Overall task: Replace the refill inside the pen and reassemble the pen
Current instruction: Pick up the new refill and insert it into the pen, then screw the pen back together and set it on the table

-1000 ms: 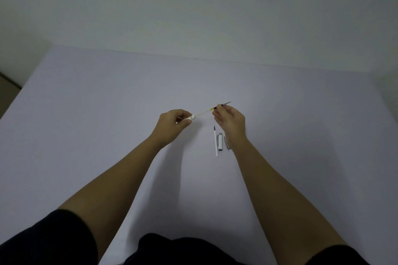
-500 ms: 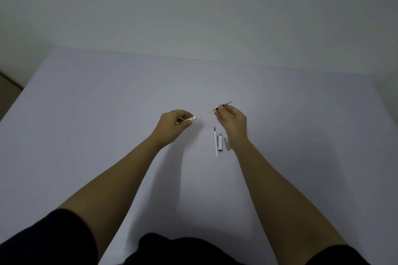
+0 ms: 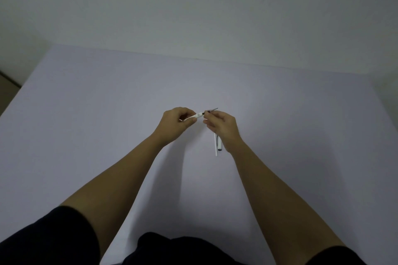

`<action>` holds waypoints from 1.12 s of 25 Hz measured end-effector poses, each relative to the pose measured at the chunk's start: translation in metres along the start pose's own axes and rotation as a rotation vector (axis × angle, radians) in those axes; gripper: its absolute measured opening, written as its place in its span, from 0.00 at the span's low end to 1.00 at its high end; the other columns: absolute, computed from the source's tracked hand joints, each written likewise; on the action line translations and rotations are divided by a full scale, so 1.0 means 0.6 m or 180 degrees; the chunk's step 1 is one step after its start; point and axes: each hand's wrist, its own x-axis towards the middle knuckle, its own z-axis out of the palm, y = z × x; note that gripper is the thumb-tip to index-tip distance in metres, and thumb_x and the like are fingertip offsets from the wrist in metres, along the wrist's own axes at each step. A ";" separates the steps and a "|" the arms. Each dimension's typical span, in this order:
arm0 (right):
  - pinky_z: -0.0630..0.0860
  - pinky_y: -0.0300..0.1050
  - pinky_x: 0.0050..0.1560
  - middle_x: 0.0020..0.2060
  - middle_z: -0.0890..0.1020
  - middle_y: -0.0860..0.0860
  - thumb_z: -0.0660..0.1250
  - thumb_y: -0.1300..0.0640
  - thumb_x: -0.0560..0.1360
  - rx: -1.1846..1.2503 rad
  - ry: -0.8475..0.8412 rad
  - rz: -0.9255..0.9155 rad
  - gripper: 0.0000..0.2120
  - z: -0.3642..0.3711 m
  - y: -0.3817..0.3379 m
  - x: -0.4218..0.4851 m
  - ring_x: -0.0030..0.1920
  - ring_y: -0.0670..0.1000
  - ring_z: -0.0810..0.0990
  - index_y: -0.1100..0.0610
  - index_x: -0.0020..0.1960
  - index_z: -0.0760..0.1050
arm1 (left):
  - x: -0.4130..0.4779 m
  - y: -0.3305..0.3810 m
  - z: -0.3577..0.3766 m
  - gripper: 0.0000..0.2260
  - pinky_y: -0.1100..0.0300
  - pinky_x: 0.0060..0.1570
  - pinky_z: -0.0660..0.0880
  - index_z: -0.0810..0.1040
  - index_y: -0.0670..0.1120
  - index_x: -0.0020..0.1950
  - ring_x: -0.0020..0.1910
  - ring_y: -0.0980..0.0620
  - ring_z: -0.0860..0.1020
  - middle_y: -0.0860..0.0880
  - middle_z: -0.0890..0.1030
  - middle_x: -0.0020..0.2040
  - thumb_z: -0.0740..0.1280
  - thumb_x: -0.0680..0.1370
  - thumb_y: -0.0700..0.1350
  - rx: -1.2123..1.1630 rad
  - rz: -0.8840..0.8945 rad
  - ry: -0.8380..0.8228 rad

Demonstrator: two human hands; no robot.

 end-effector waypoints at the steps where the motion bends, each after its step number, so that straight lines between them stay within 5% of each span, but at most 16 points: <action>1: 0.78 0.34 0.45 0.40 0.83 0.49 0.69 0.56 0.73 0.0034 -0.0078 0.0092 0.03 -0.003 -0.001 0.000 0.43 0.46 0.84 0.53 0.44 0.81 | 0.001 0.000 0.000 0.07 0.66 0.42 0.71 0.80 0.46 0.51 0.44 0.53 0.76 0.51 0.80 0.44 0.67 0.76 0.45 -0.0035 -0.0004 0.0008; 4: 0.77 0.38 0.47 0.42 0.82 0.51 0.67 0.58 0.73 0.0033 0.0077 0.0225 0.04 -0.022 0.005 0.009 0.46 0.50 0.82 0.53 0.46 0.81 | 0.004 -0.001 -0.001 0.07 0.70 0.40 0.70 0.80 0.46 0.52 0.41 0.57 0.75 0.53 0.79 0.43 0.67 0.75 0.45 -0.0098 -0.0035 0.0042; 9: 0.73 0.42 0.51 0.48 0.84 0.58 0.64 0.60 0.75 -0.2237 0.1566 -0.0126 0.09 -0.082 0.039 0.023 0.51 0.56 0.81 0.60 0.52 0.80 | 0.008 -0.006 -0.004 0.07 0.78 0.37 0.68 0.80 0.46 0.51 0.40 0.62 0.75 0.55 0.78 0.42 0.67 0.75 0.44 -0.0191 -0.0059 0.0043; 15: 0.73 0.44 0.51 0.48 0.83 0.59 0.71 0.57 0.71 -0.3099 0.0821 0.0272 0.13 -0.103 0.082 0.024 0.51 0.57 0.80 0.64 0.52 0.77 | 0.015 -0.012 -0.010 0.06 0.79 0.37 0.68 0.80 0.47 0.51 0.40 0.62 0.75 0.58 0.78 0.41 0.67 0.75 0.44 -0.0223 -0.0078 0.0076; 19: 0.73 0.46 0.53 0.48 0.84 0.59 0.70 0.60 0.70 -0.3398 0.0850 0.0267 0.09 -0.105 0.100 0.017 0.52 0.58 0.80 0.63 0.49 0.79 | 0.018 -0.014 -0.013 0.06 0.78 0.37 0.69 0.80 0.47 0.51 0.41 0.62 0.75 0.56 0.79 0.42 0.67 0.75 0.45 -0.0189 -0.0094 0.0081; 21: 0.74 0.45 0.51 0.47 0.84 0.58 0.69 0.60 0.70 -0.3040 0.1079 0.0329 0.09 -0.103 0.092 0.019 0.50 0.57 0.81 0.62 0.48 0.81 | 0.016 -0.017 -0.012 0.06 0.75 0.39 0.70 0.80 0.47 0.51 0.41 0.62 0.75 0.56 0.79 0.42 0.67 0.75 0.45 -0.0172 -0.0108 0.0051; 23: 0.76 0.45 0.50 0.43 0.85 0.57 0.69 0.60 0.70 -0.1596 0.1327 0.0489 0.05 -0.096 0.068 0.028 0.44 0.53 0.80 0.60 0.45 0.81 | 0.013 -0.020 -0.011 0.06 0.70 0.41 0.70 0.80 0.48 0.51 0.42 0.62 0.75 0.56 0.79 0.42 0.67 0.75 0.45 -0.0152 -0.0129 0.0020; 25: 0.78 0.43 0.50 0.41 0.83 0.54 0.69 0.61 0.71 0.0007 0.1093 0.0543 0.01 -0.086 0.040 0.031 0.43 0.50 0.80 0.57 0.43 0.79 | 0.011 -0.022 -0.010 0.06 0.68 0.42 0.70 0.80 0.48 0.51 0.42 0.61 0.75 0.55 0.79 0.43 0.67 0.75 0.45 -0.0103 -0.0133 -0.0008; 28: 0.77 0.36 0.45 0.42 0.82 0.51 0.68 0.61 0.74 0.0695 0.0658 0.0381 0.02 -0.071 0.019 0.027 0.42 0.43 0.82 0.54 0.44 0.76 | 0.010 -0.024 -0.009 0.07 0.65 0.43 0.71 0.80 0.47 0.51 0.44 0.55 0.76 0.52 0.80 0.45 0.67 0.75 0.45 -0.0024 -0.0132 -0.0076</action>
